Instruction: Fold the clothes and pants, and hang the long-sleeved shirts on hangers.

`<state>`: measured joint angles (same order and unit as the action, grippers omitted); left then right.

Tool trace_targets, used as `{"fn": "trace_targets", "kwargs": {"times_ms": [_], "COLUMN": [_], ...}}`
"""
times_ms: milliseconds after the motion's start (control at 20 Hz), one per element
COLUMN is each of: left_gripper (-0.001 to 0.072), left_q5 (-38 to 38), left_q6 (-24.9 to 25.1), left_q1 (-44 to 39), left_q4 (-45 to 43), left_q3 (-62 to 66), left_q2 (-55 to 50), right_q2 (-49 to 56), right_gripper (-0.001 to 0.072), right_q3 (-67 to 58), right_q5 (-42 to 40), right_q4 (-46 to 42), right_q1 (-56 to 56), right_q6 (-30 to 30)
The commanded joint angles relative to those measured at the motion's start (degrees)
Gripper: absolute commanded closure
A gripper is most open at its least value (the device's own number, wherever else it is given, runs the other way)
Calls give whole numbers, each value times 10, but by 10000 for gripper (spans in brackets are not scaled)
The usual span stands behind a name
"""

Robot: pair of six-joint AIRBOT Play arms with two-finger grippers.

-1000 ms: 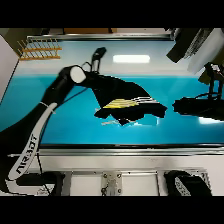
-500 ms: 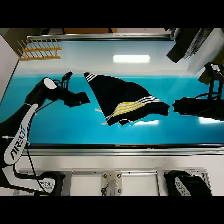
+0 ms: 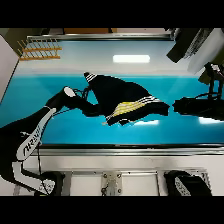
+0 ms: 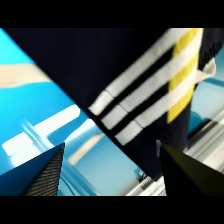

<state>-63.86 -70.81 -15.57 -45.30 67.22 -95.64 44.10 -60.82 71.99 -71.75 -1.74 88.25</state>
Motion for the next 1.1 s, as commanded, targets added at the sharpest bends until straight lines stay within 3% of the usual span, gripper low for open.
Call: {"fn": "trace_targets", "kwargs": {"times_ms": [0, 400, 500, 550, 600, 650, 1050], "left_gripper": [82, 82, 85, 251, 590, 698, 699], "left_q5": [-7, 42, 73, 85, 93, 96, 75], "left_q6": [2, -27, -59, -75, -75, -75, -55], "left_q1": [-42, -83, -82, -78, -71, -63, 34], "left_q4": [0, 3, 3, 0, -2, -1, -2], "left_q3": [-1, -1, -1, -1, -1, -1, -1], "left_q2": [-2, -2, -2, -2, -2, -2, 96], "right_q2": [0, 0, 0, 0, 0, 0, 0], "right_gripper": [699, 699, 699, 699, 699, 700, 699], "right_q3": [0, 0, 0, 0, 0, 0, 0], "right_q5": [0, 0, 0, 0, 0, 0, 0], "right_q4": [0, 0, 0, 0, 0, 0, 0], "right_q1": [0, 0, 0, 0, 0, 0, 0], "right_q6": [0, 0, 0, 0, 0, 0, 0]}}
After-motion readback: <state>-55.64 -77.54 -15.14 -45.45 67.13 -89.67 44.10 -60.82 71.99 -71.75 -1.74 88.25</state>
